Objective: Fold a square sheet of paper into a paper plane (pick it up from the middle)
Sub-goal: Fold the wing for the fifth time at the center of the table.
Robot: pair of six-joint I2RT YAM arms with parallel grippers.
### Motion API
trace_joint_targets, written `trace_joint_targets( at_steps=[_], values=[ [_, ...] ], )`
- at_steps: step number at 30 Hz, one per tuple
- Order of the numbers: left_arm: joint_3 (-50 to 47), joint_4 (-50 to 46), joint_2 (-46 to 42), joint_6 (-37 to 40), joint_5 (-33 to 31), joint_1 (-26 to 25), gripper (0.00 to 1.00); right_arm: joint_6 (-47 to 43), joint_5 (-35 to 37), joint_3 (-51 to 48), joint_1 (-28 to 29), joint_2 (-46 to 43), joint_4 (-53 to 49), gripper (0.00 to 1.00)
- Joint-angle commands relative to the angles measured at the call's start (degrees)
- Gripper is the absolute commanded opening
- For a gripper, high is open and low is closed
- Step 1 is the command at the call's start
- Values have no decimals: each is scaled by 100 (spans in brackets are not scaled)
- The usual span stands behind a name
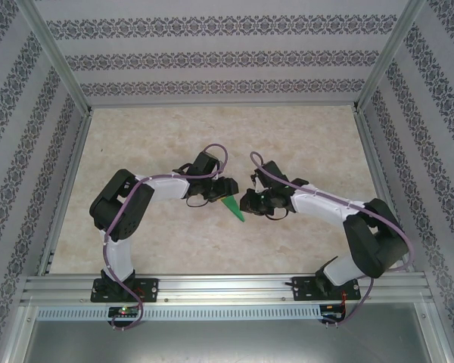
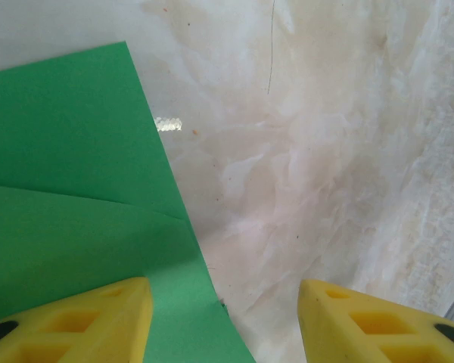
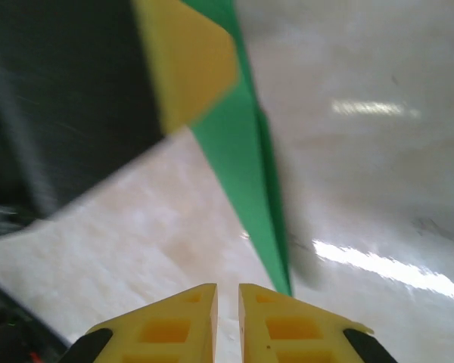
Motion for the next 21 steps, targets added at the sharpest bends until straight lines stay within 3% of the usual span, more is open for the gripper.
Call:
trace_joint_targets(
  at_steps=[1,6,11,21],
  values=[
    [59,-407,199,190,-132,74,55,404,-481,-89,-51,130,847,13],
    [66,-436,189,207,-139,77,55,1025,-821,-308,-104,678,1972,2],
    [32,-412,176,182,-150,77,55,1677,-1070,-713,-214,1038,3268,0],
    [71,-462,202,221,-137,71,55,1419,-1309,-586,-346,1501,2898,2]
  ],
)
